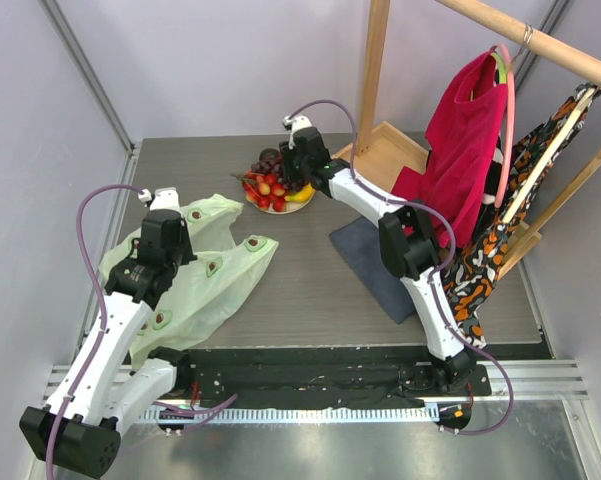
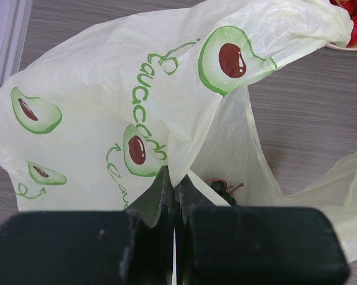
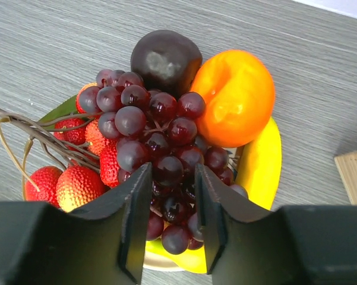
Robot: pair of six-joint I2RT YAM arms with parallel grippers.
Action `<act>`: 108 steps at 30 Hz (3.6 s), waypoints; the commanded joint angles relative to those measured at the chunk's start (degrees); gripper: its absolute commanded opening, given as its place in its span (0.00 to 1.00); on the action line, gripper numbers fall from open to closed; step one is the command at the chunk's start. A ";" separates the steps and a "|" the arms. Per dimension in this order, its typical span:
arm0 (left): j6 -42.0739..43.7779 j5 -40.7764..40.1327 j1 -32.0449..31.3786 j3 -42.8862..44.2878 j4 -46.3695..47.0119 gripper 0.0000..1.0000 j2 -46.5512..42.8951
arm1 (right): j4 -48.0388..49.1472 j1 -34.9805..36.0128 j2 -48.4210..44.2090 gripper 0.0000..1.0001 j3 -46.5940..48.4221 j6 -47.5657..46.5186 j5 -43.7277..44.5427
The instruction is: Place the fruits into the plastic bag
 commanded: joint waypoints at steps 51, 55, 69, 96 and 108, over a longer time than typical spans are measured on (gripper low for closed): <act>0.67 2.41 0.96 0.06 2.29 0.00 -0.41 | 24.34 -0.50 -19.77 0.01 -11.21 6.05 -11.34; 0.67 3.02 0.88 -0.03 2.47 0.00 -0.67 | 26.01 -0.23 -25.66 0.01 -16.83 6.14 -14.15; 0.58 4.17 0.97 -0.20 2.73 0.00 -1.11 | 26.81 0.03 -43.87 0.01 -37.06 7.80 -38.66; 0.84 6.10 0.97 -0.73 3.79 0.00 -2.69 | 18.72 8.38 -24.54 0.01 -26.08 7.63 -52.57; 1.54 11.55 0.97 -0.99 5.02 0.00 -2.43 | 16.52 6.97 -18.56 0.01 -14.66 9.47 -48.88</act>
